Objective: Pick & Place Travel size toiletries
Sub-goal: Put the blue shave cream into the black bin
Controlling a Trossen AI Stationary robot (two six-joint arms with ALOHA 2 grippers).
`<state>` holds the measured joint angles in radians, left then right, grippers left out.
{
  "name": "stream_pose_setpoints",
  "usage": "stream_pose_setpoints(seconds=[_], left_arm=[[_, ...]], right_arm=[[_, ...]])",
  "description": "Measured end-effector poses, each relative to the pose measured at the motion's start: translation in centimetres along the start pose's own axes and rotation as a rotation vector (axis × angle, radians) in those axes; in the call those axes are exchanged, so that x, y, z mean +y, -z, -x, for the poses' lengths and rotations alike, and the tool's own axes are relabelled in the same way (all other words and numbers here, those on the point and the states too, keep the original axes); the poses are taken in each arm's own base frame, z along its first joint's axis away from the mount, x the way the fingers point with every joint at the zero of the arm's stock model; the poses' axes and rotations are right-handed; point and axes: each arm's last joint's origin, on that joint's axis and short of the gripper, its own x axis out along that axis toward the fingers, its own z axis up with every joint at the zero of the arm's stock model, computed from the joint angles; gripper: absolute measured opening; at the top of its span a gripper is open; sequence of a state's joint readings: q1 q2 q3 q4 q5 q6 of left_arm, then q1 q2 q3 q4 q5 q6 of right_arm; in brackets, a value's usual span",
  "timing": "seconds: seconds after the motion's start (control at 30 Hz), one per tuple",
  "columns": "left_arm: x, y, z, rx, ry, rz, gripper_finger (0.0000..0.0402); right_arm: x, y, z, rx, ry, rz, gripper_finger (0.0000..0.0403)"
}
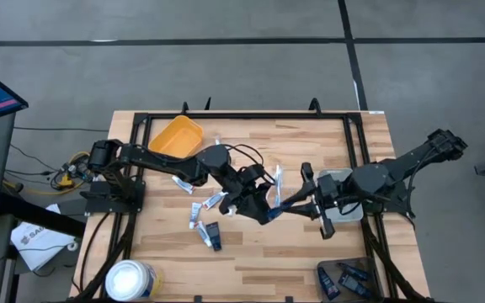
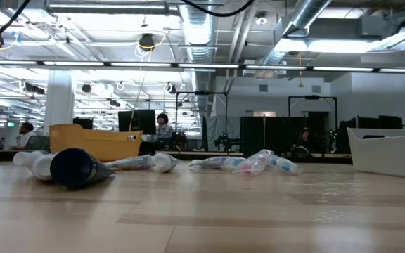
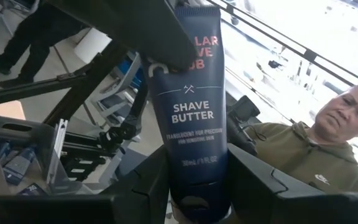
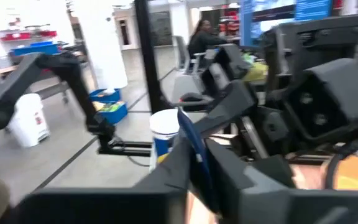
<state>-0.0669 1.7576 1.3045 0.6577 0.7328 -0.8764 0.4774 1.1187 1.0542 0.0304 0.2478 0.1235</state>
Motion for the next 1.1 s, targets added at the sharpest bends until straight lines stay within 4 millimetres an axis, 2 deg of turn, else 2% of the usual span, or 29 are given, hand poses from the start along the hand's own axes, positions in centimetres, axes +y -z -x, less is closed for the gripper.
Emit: stream_pose_setpoints(seconds=[0.07, 0.27, 0.47, 0.6, 0.77, 0.97, 1.1], left_arm=[[0.0, 0.0, 0.0, 0.0, 0.001, 0.0, 0.013], [0.3, -0.2, 0.3, -0.004, -0.013, 0.023, 0.0146], [0.3, -0.4, 0.7, 0.052, 0.029, 0.023, 0.0211], [-0.5, -0.1, 0.7, 0.173, 0.142, 0.039, 0.0238], [-0.6, 0.9, 0.8, 0.34, 0.234, 0.139, 0.0238], [-1.6, 1.6, 0.6, 0.404, 0.285, 0.141, 0.0213], [-2.8, 1.0, 1.0, 0.394, 0.307, 0.095, 0.02]], right_arm=[[0.1, 0.0, 0.0, 0.002, -0.018, -0.004, 0.0015], [0.0, 0.1, 0.2, 0.016, -0.005, -0.082, 0.0006], [0.6, -0.3, 2.5, 0.045, 0.04, -0.175, 0.0002], [1.3, 0.1, 4.4, 0.118, 0.028, -0.255, 0.0001], [2.2, 2.8, 6.5, 0.409, 0.093, -0.491, 0.0001], [4.6, 6.8, 8.0, 0.834, 0.202, -0.745, 0.0], [6.7, 8.4, 8.4, 1.021, 0.235, -0.861, 0.0]])
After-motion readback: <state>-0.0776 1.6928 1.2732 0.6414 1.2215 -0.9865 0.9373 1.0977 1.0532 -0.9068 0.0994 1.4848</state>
